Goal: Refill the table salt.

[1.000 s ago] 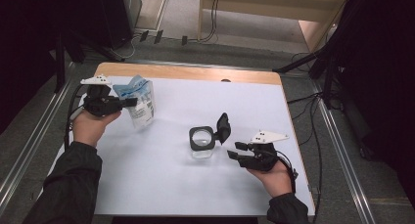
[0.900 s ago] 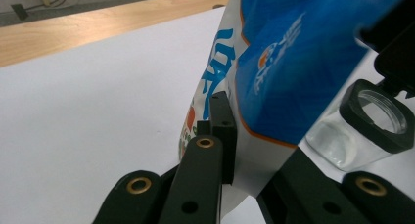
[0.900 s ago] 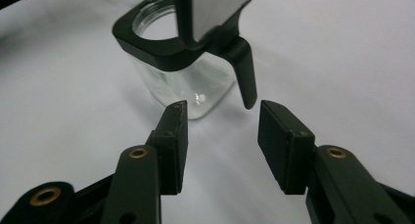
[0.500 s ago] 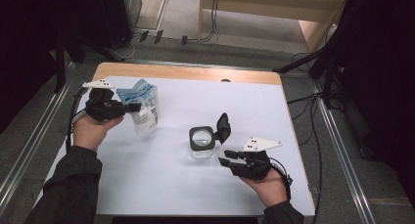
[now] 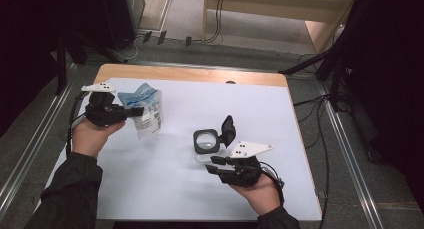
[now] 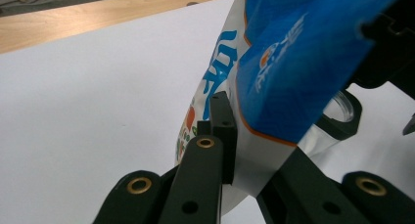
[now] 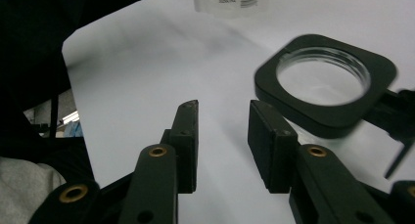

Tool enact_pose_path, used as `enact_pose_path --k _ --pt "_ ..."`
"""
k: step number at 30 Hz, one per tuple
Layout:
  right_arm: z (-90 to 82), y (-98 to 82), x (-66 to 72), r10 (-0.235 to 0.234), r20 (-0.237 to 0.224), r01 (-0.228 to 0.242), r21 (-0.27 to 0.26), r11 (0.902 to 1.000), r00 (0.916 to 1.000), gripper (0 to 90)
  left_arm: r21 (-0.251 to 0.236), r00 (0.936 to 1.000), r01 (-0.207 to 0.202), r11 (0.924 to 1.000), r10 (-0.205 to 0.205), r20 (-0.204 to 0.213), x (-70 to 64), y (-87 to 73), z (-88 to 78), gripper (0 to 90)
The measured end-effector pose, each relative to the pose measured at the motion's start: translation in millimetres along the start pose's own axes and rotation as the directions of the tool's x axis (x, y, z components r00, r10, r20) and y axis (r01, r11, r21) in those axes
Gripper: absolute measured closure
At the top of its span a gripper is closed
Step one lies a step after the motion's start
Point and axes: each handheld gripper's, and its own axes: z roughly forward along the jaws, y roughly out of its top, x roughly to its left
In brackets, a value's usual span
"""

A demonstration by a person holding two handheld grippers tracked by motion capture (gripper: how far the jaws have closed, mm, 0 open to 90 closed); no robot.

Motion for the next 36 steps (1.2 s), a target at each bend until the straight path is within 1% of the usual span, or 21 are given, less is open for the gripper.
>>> enact_pose_path --k 2,4,6,8,9,15,17,18,19,20,22,23,26,27,28,29,30,31,32,33,36 --pt "5.4 4.0 3.5 -0.012 0.006 0.012 0.004 0.9999 0.9999 64.2 0.008 0.9999 -0.006 0.9999 0.006 0.008 -0.7 -1.1 -2.3 90.0" --pt "11.6 8.5 5.5 -0.026 0.013 0.026 0.007 0.9996 0.9996 64.2 0.013 1.0000 -0.009 0.9999 0.009 0.000 -1.4 -2.4 -3.4 90.0" --pt "20.9 14.5 9.1 -0.032 -0.001 0.032 0.003 0.9995 0.9995 64.4 0.021 1.0000 -0.005 0.9998 0.005 0.000 -3.2 -4.2 -5.4 90.0" --pt "23.8 16.0 10.4 -0.040 -0.007 0.040 0.005 0.9992 0.9992 64.4 0.026 1.0000 -0.005 0.9996 0.005 -0.003 -4.7 -5.6 -7.7 90.0" --pt "29.8 18.1 13.6 -0.048 -0.016 0.049 0.008 0.9988 0.9987 64.4 0.027 1.0000 0.001 0.9996 -0.001 -0.001 -5.4 -6.5 -9.9 90.0" --pt "44.8 21.9 16.4 -0.040 -0.040 0.041 0.014 0.9991 0.9984 64.3 0.031 0.9999 0.010 0.9995 -0.009 -0.006 -10.1 -9.5 -14.0 90.0" --pt "51.8 24.3 17.8 -0.041 -0.048 0.042 0.015 0.9990 0.9980 62.3 0.038 0.9999 0.010 0.9992 -0.010 -0.002 -13.1 -11.7 -16.6 90.0" --pt "51.8 24.3 17.8 -0.041 -0.048 0.042 0.015 0.9990 0.9980 62.3 0.038 0.9999 0.010 0.9992 -0.010 -0.002 -13.1 -11.7 -16.6 90.0" --pt "57.7 25.4 19.2 -0.033 -0.043 0.034 0.018 0.9992 0.9985 61.6 0.041 0.9999 0.012 0.9991 -0.012 0.000 -15.3 -12.7 -18.6 90.0" --pt "57.7 25.4 19.2 -0.033 -0.043 0.034 0.018 0.9992 0.9985 61.6 0.041 0.9999 0.012 0.9991 -0.012 0.000 -15.3 -12.7 -18.6 90.0" --pt "63.9 26.1 20.6 -0.031 -0.043 0.033 0.027 0.9991 0.9986 60.1 0.039 0.9999 0.012 0.9992 -0.012 0.002 -18.1 -13.8 -20.7 90.0" --pt "68.1 26.4 21.7 -0.030 -0.047 0.031 0.031 0.9990 0.9984 60.0 0.041 1.0000 0.004 0.9991 -0.004 -0.002 -19.4 -14.3 -22.0 90.0" --pt "82.1 27.6 26.1 -0.033 -0.048 0.036 0.042 0.9985 0.9983 59.2 0.041 1.0000 0.003 0.9992 -0.003 -0.003 -23.0 -15.6 -26.2 90.0" --pt "86.8 27.9 27.9 -0.032 -0.044 0.034 0.047 0.9983 0.9985 59.2 0.039 1.0000 0.006 0.9992 -0.006 0.004 -23.6 -16.1 -27.5 90.0" --pt "96.5 28.6 31.0 -0.042 -0.031 0.044 0.055 0.9975 0.9986 59.3 0.039 1.0000 0.004 0.9992 -0.004 0.003 -23.9 -16.7 -29.0 90.0" --pt "100.5 29.0 32.5 -0.038 -0.036 0.040 0.059 0.9974 0.9986 59.3 0.038 0.9999 0.011 0.9992 -0.011 0.009 -25.0 -18.1 -31.0 90.0" --pt "100.5 29.0 32.5 -0.038 -0.036 0.040 0.059 0.9974 0.9986 59.3 0.038 0.9999 0.011 0.9992 -0.011 0.009 -25.0 -18.1 -31.0 90.0" --pt "107.5 29.8 34.8 -0.037 -0.042 0.039 0.057 0.9976 0.9984 59.3 0.036 0.9999 0.013 0.9993 -0.013 0.009 -26.2 -19.5 -32.3 90.0" --pt "107.5 29.8 34.8 -0.037 -0.042 0.039 0.057 0.9976 0.9984 59.3 0.036 0.9999 0.013 0.9993 -0.013 0.009 -26.2 -19.5 -32.3 90.0" --pt "114.2 30.5 37.1 -0.037 -0.039 0.039 0.056 0.9977 0.9986 59.2 0.038 0.9999 0.011 0.9992 -0.012 0.011 -27.1 -20.0 -33.5 90.0" --pt "119.6 30.4 37.3 -0.045 -0.036 0.047 0.054 0.9974 0.9984 59.2 0.039 0.9999 0.008 0.9992 -0.009 0.014 -30.5 -20.5 -35.7 90.0"
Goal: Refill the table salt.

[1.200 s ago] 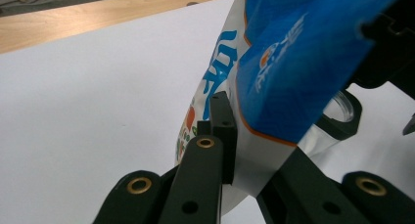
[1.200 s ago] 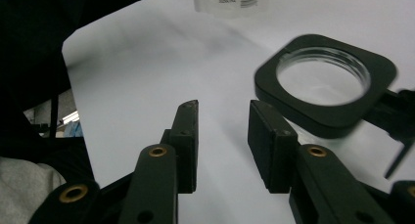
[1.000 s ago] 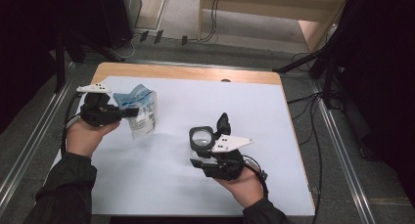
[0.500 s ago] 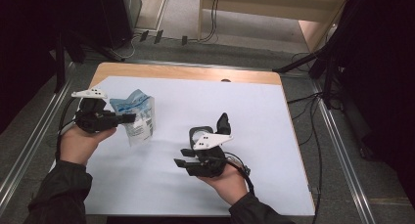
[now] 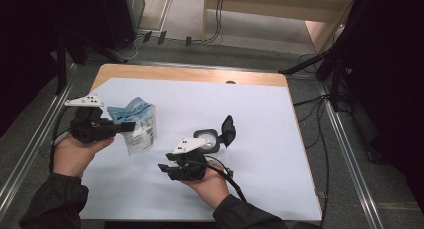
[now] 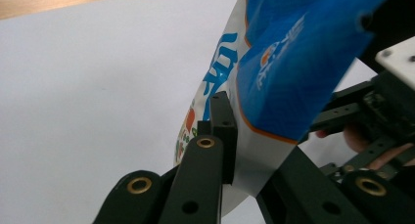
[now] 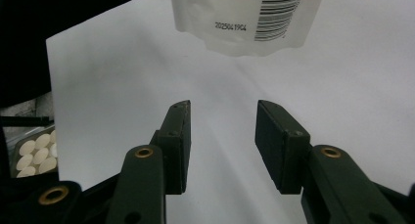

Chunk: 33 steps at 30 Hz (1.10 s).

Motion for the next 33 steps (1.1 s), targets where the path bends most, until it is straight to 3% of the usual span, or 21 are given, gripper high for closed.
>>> enact_pose_path --k 7,10,14,17,29,33 --pt "19.3 -2.6 -1.8 0.006 0.010 -0.006 0.006 1.0000 0.9999 58.1 0.005 0.9989 -0.038 0.9993 0.038 0.027 -17.7 2.6 -6.5 90.0" --pt "23.7 -2.9 -2.1 -0.001 0.021 0.001 -0.001 1.0000 0.9998 58.1 0.003 0.9986 -0.035 0.9994 0.035 0.040 -21.9 2.9 -7.7 90.0" --pt "33.0 -4.6 -7.0 0.047 0.021 -0.047 -0.009 0.9989 0.9987 58.1 0.012 0.9977 -0.046 0.9989 0.046 0.049 -29.6 2.9 -8.5 90.0" --pt "38.5 -5.0 -8.9 0.053 0.031 -0.052 -0.014 0.9985 0.9981 58.1 0.015 0.9967 -0.048 0.9988 0.046 0.066 -36.3 3.7 -8.2 90.0" --pt "45.2 -6.6 -14.2 0.073 0.065 -0.070 -0.053 0.9962 0.9952 57.9 0.003 0.9912 -0.065 0.9979 0.064 0.116 -54.9 9.7 -9.4 90.0" --pt "44.9 -7.0 -12.9 0.063 0.075 -0.059 -0.055 0.9968 0.9952 57.9 0.007 0.9919 -0.055 0.9985 0.054 0.115 -52.9 9.0 -7.5 90.0"
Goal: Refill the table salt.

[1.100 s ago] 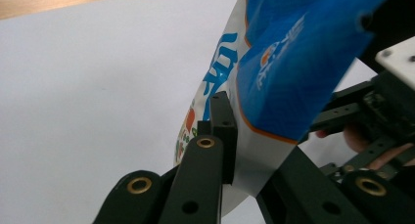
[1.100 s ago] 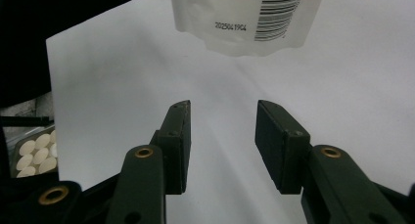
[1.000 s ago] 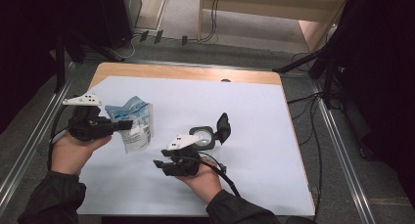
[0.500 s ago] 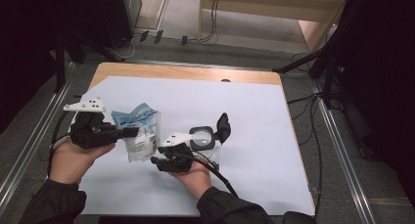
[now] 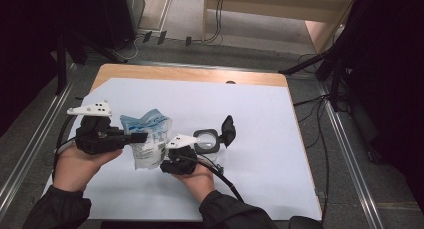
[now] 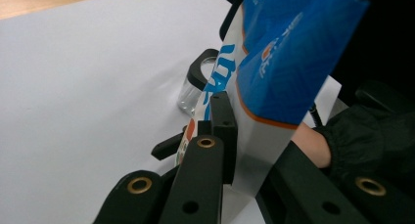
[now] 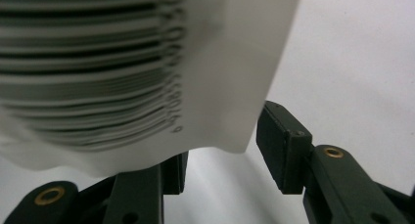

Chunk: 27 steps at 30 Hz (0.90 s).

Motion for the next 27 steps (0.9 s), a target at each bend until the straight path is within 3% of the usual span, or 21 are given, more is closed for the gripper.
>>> enact_pose_path --k 5,6,8,14,27 --pt "-2.9 0.6 7.1 -0.024 -0.061 0.022 -0.041 0.9989 0.9978 57.9 0.021 0.9998 0.002 0.9998 -0.002 -0.021 2.6 -1.4 4.5 90.0" --pt "-3.0 1.1 10.2 -0.054 -0.041 0.052 -0.034 0.9980 0.9977 57.2 0.019 0.9999 0.005 0.9998 -0.005 -0.011 3.6 -1.5 5.4 90.0" --pt "-4.8 -0.3 14.6 -0.100 -0.045 0.098 -0.040 0.9944 0.9940 57.9 0.023 0.9999 0.003 0.9997 -0.003 -0.013 3.9 -0.7 7.2 90.0" --pt "-8.3 -1.4 16.3 -0.106 -0.046 0.104 -0.045 0.9936 0.9933 58.3 0.028 1.0000 0.006 0.9996 -0.005 -0.008 4.3 -0.2 13.7 90.0" --pt "-15.0 -13.7 17.5 -0.050 -0.065 0.049 -0.018 0.9986 0.9966 55.6 0.064 1.0000 -0.004 0.9980 0.004 0.001 6.9 4.0 33.6 90.0"
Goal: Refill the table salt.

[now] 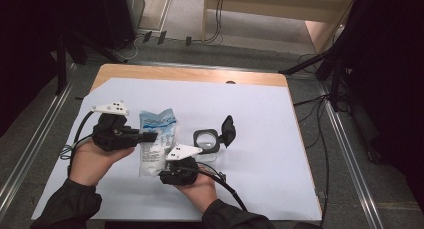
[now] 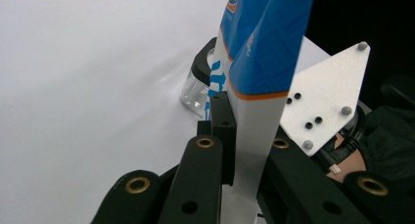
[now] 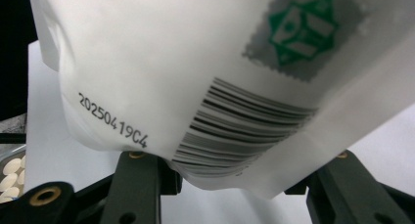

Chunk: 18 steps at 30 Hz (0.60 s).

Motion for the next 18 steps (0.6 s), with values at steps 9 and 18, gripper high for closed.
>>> enact_pose_path --k 9,18 --pt "-5.3 -5.7 1.1 -0.004 0.026 0.004 0.000 1.0000 0.9996 54.9 0.006 0.9996 -0.013 0.9999 0.013 0.025 0.2 5.3 13.9 90.0" --pt "-10.2 -7.5 3.2 -0.013 0.018 0.013 -0.005 0.9999 0.9998 49.3 0.018 0.9985 -0.021 0.9996 0.020 0.050 1.0 10.0 23.5 90.0"
